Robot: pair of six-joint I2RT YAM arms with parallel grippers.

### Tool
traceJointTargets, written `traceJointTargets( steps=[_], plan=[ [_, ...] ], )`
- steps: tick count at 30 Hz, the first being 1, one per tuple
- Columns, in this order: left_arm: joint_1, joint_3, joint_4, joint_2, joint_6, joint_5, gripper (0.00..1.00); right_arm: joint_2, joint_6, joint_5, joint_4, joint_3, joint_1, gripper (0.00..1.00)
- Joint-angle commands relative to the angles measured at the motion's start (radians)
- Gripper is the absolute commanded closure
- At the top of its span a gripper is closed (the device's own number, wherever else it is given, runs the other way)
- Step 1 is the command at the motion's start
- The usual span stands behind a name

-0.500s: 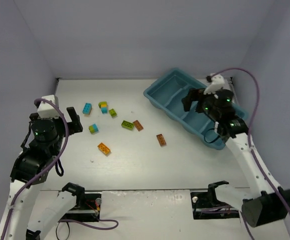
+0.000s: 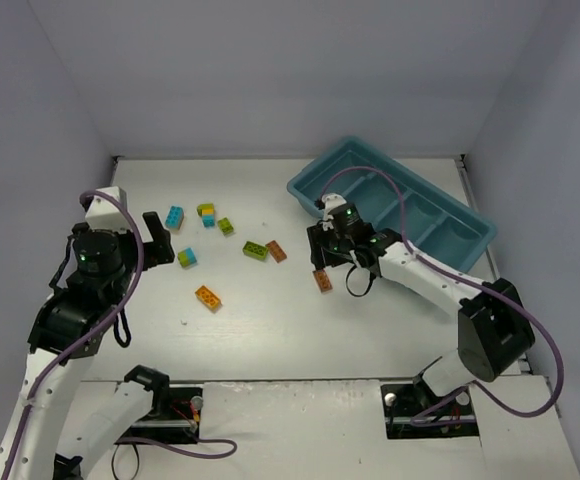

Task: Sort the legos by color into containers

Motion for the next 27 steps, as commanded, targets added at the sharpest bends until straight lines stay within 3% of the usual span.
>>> traceJointTargets(
  steps=[1,7,15,19,23,24,25,27],
  plan=[
    [0.004,0.007,0.043,0.015,-0.025,0.028,0.11,0.024,0.03,0.063,-0.001,0.012,0.038,0.47],
    [0.006,-0.001,0.055,0.026,-0.025,0.036,0.11,0.121,0.084,0.13,-0.016,-0.013,0.058,0.38],
    [0.004,0.001,0.056,0.038,-0.022,0.045,0.11,0.22,0.101,0.137,-0.019,-0.014,0.057,0.37],
    [0.006,-0.002,0.056,0.038,-0.019,0.048,0.11,0.257,0.101,0.104,-0.012,-0.011,0.058,0.43],
    [0.006,-0.002,0.058,0.04,-0.014,0.049,0.11,0.265,0.093,0.103,-0.006,-0.004,0.058,0.69],
    [0.004,-0.004,0.058,0.04,-0.013,0.048,0.11,0.263,0.09,0.103,-0.006,0.001,0.058,0.86],
    [0.004,-0.004,0.058,0.04,-0.011,0.049,0.11,0.253,0.084,0.103,-0.006,0.009,0.061,0.95],
    [0.004,-0.005,0.056,0.038,-0.01,0.048,0.11,0.23,0.069,0.104,-0.004,0.056,0.061,1.0]
  ],
)
